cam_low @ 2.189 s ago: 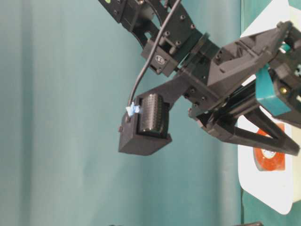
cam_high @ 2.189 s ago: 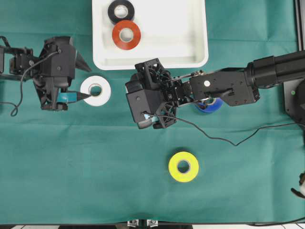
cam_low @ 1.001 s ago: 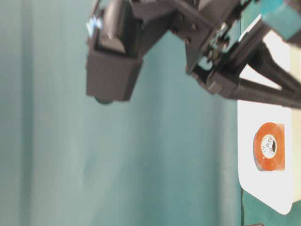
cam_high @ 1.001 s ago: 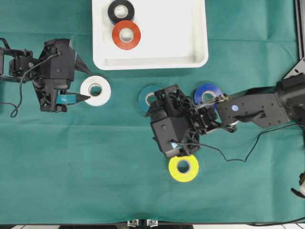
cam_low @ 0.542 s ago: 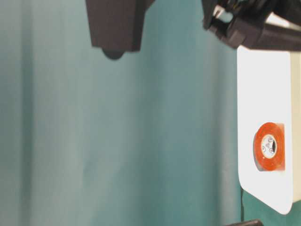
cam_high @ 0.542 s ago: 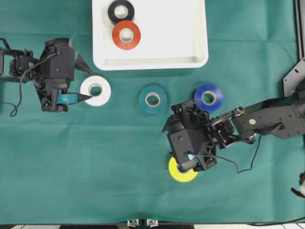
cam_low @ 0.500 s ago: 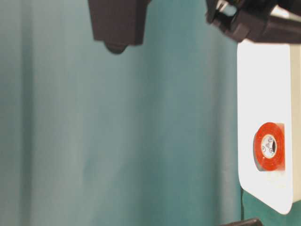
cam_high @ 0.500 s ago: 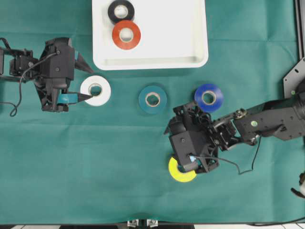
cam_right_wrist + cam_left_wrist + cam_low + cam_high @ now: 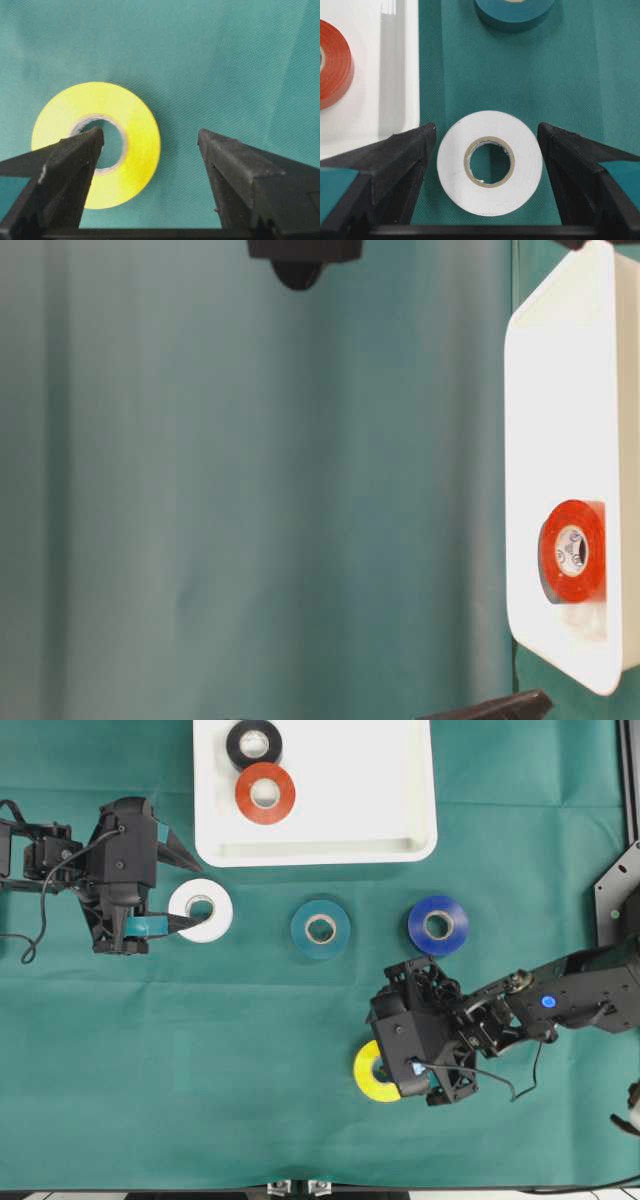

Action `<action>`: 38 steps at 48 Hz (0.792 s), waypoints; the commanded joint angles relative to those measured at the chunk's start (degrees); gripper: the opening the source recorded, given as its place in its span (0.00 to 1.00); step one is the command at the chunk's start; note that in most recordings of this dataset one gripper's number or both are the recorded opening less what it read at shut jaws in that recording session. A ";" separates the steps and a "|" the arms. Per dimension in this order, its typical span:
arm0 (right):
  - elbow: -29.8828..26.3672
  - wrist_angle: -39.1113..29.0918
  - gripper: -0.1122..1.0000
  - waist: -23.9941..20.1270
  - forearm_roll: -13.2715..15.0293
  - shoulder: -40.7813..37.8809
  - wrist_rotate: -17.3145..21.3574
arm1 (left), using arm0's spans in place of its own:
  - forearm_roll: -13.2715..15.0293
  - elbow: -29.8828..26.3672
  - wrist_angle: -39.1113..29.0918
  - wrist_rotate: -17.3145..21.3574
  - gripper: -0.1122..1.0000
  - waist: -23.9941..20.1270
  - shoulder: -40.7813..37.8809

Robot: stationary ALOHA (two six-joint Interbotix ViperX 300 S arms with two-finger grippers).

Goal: Put the tape alternately from left to right into the white case.
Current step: 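Move the right gripper down into the yellow tape roll's hole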

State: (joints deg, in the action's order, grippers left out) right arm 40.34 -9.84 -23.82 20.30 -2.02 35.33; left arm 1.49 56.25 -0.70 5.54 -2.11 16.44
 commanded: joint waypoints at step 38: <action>-1.67 0.70 0.85 0.26 0.00 -4.92 0.62 | 0.00 0.18 0.62 -0.18 0.89 0.18 0.35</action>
State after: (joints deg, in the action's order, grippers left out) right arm 39.64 -9.49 -23.91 20.30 -7.38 36.04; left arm 1.49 56.34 -0.62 5.45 -2.11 16.35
